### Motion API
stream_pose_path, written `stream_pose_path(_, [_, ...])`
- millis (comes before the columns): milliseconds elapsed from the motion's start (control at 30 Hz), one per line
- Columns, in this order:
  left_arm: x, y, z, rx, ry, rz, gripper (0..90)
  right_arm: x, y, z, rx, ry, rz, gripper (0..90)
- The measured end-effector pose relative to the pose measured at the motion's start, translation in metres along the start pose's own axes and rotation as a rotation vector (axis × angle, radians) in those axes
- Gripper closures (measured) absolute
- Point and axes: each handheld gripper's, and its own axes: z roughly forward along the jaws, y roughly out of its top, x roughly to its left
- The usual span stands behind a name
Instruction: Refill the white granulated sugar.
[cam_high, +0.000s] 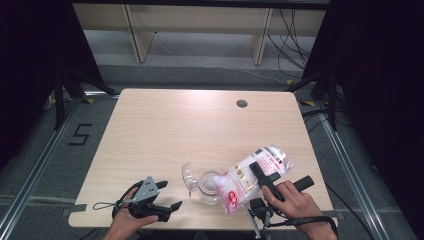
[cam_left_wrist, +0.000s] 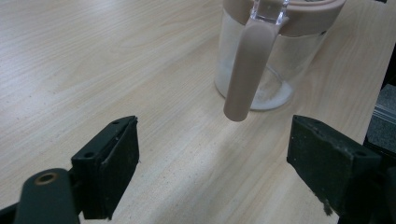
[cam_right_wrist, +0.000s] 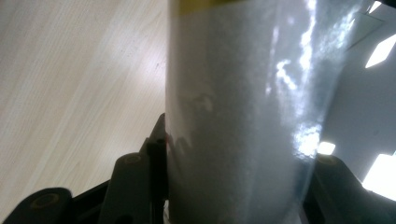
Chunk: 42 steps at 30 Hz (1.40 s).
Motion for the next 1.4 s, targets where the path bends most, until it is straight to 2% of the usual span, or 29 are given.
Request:
stream_pose_path(167, [-0.0002, 0.0000, 0.0002, -0.001, -0.004, 0.000, 16.4, 0.0001, 0.0002, -0.0011, 0.002, -0.003, 0.012, 54.7])
stream_pose_path(233, [-0.0003, 0.0000, 0.0003, -0.001, -0.003, -0.001, 16.4, -0.0027, 0.0005, 0.0003, -0.018, -0.005, -0.025, 54.8])
stream_pose_path(400, [-0.0002, 0.0000, 0.0003, -0.001, -0.003, -0.001, 16.4, -0.0014, 0.0008, 0.0000, -0.012, 0.002, -0.013, 55.1])
stream_pose_path(433, [-0.0002, 0.0000, 0.0002, -0.001, -0.003, -0.001, 16.4, -0.0024, 0.0010, 0.0005, -0.020, -0.002, -0.027, 55.1])
stream_pose_path(567, [0.0001, 0.0001, -0.0001, 0.001, 0.000, 0.002, 16.4, -0.0012, 0.0016, 0.0009, -0.024, -0.003, -0.022, 55.4])
stream_pose_path(600, [0.0001, 0.0000, -0.0001, 0.001, 0.000, 0.002, 16.4, 0.0007, 0.0018, 0.0004, -0.012, 0.001, 0.002, 55.5])
stream_pose_path(667, [0.0001, 0.0000, -0.0001, 0.001, 0.000, 0.002, 16.4, -0.0004, 0.0017, 0.0013, -0.024, -0.003, -0.014, 55.6])
stream_pose_path(767, [0.0000, 0.0001, 0.0001, 0.002, -0.005, 0.001, 16.4, 0.0013, 0.0015, 0.0006, -0.007, 0.004, 0.003, 55.7])
stream_pose_path(900, [-0.0002, 0.0000, 0.0002, 0.000, -0.003, 0.001, 16.4, -0.0005, 0.0016, 0.0029, -0.026, -0.006, -0.027, 56.0])
stream_pose_path(933, [-0.0002, 0.0000, 0.0002, 0.000, -0.003, 0.000, 16.4, 0.0057, 0.0007, 0.0011, 0.003, 0.007, 0.057, 56.0])
stream_pose_path(967, [-0.0002, 0.0000, 0.0002, 0.000, -0.004, 0.000, 16.4, 0.0046, 0.0006, 0.0018, -0.008, 0.007, 0.040, 56.0])
stream_pose_path(1000, [-0.0001, 0.0000, 0.0000, 0.002, -0.006, 0.001, 16.4, 0.0004, 0.0007, 0.0026, -0.024, -0.002, -0.022, 56.0])
stream_pose_path(1067, [-0.0001, 0.0001, 0.0000, 0.001, -0.006, 0.000, 16.4, 0.0024, -0.0002, 0.0022, -0.015, 0.005, 0.004, 56.1])
stream_pose_path(1200, [-0.0002, 0.0001, -0.0001, -0.001, -0.003, 0.002, 16.4, 0.0018, -0.0008, 0.0041, -0.036, -0.002, -0.006, 56.2])
stream_pose_path(1300, [0.0001, 0.0001, -0.0001, 0.003, -0.002, 0.002, 16.4, 0.0044, -0.0012, 0.0032, -0.021, 0.005, 0.024, 56.2])
stream_pose_path(1400, [-0.0002, 0.0001, 0.0000, -0.001, -0.003, 0.001, 16.4, 0.0016, -0.0008, 0.0041, -0.035, -0.003, -0.008, 56.3])
